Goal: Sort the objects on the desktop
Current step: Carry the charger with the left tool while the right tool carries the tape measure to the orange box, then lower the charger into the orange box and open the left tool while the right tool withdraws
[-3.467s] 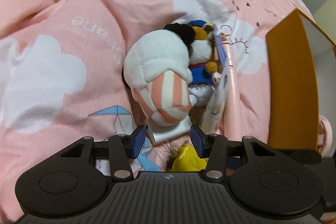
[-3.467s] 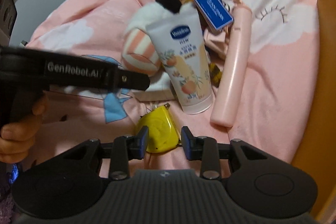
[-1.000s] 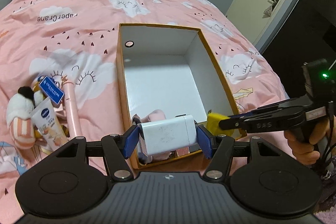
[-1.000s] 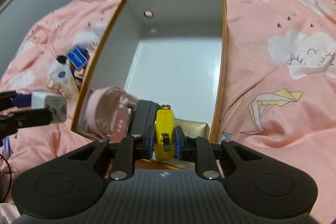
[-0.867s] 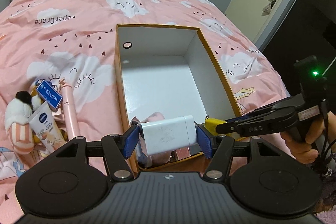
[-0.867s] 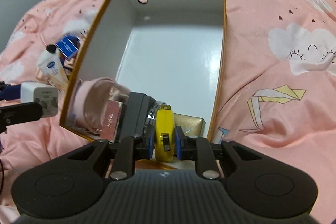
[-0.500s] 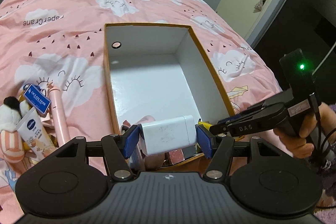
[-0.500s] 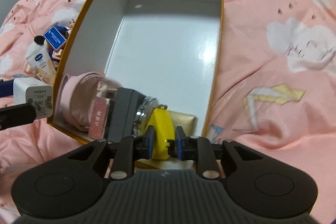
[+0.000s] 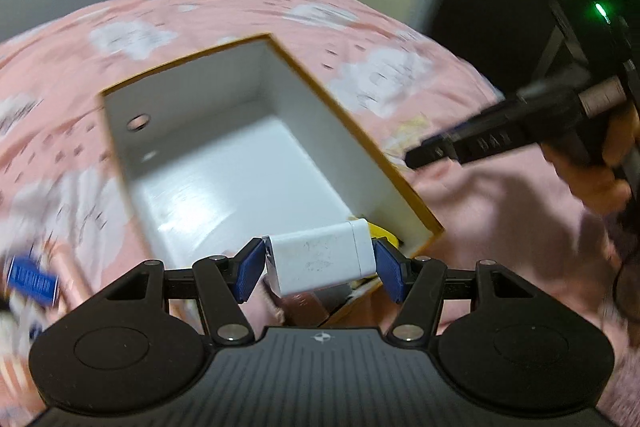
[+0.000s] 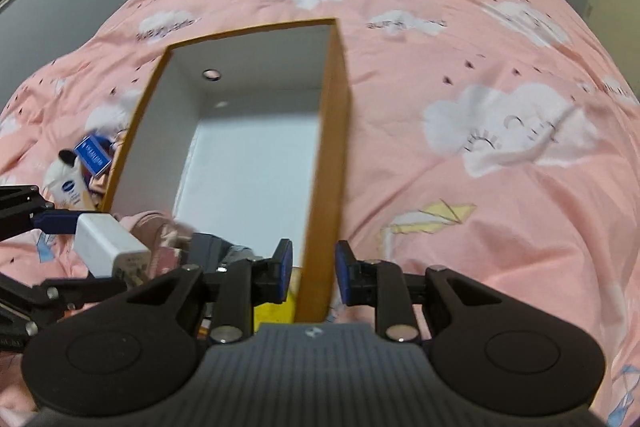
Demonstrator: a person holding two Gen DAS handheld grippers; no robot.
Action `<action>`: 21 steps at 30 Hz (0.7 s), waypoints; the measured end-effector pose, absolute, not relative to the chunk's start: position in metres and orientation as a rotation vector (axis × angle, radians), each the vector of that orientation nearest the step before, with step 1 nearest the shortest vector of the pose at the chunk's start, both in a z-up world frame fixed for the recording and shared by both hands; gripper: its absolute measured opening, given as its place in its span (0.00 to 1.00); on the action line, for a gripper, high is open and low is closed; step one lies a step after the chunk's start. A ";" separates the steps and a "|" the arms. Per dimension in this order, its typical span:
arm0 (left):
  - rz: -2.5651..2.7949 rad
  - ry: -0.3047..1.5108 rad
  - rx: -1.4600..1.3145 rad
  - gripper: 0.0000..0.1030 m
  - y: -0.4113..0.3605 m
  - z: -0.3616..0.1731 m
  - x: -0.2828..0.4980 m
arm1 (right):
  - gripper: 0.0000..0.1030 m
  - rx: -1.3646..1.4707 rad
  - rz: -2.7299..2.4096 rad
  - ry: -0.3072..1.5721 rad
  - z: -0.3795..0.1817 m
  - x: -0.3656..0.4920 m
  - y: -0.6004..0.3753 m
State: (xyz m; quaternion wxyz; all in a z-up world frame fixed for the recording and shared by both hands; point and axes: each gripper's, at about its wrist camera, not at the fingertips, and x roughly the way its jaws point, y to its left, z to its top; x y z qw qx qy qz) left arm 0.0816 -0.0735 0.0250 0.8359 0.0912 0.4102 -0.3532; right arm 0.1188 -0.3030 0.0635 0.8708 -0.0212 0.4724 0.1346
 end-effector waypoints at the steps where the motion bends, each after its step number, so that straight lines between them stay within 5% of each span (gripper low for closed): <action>1: -0.780 0.870 0.233 0.68 -0.081 0.025 0.083 | 0.25 -0.027 0.271 0.991 0.060 0.118 -0.308; 21: -1.277 0.998 0.782 0.68 -0.193 -0.006 0.127 | 0.26 0.174 0.282 1.037 0.013 0.132 -0.356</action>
